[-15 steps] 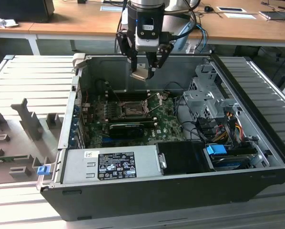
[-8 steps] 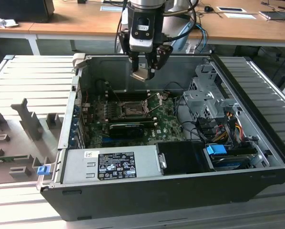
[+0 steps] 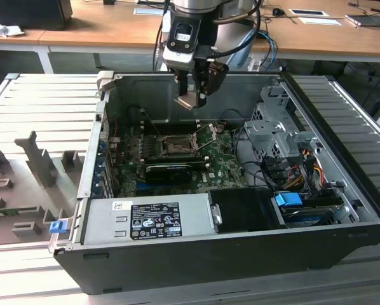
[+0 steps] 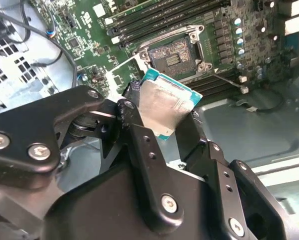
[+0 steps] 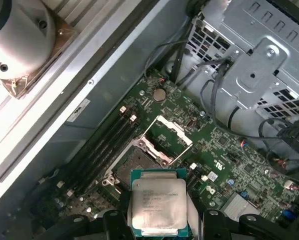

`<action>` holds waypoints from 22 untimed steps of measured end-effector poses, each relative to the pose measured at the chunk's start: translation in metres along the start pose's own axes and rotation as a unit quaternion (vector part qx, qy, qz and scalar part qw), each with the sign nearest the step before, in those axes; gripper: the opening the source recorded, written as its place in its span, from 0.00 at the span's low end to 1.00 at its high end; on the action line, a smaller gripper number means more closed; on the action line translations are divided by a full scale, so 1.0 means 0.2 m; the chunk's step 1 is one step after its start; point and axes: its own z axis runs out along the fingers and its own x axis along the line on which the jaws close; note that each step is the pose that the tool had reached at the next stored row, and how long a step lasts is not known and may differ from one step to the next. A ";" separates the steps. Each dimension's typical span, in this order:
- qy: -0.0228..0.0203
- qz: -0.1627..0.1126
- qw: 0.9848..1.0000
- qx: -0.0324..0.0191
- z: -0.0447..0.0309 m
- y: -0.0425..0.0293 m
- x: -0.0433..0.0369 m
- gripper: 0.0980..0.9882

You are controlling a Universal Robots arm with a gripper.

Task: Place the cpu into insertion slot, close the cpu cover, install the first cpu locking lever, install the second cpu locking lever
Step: 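Place the cpu into insertion slot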

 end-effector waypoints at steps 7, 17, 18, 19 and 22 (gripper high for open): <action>-0.004 0.055 0.998 -0.001 0.009 -0.001 0.000 0.48; -0.005 0.067 0.998 -0.001 0.046 -0.004 -0.001 0.48; -0.005 0.067 0.998 -0.001 0.047 -0.004 -0.001 0.48; -0.006 0.067 0.998 -0.001 0.047 -0.004 -0.001 0.48; -0.006 0.072 0.997 -0.001 0.048 -0.004 -0.001 0.48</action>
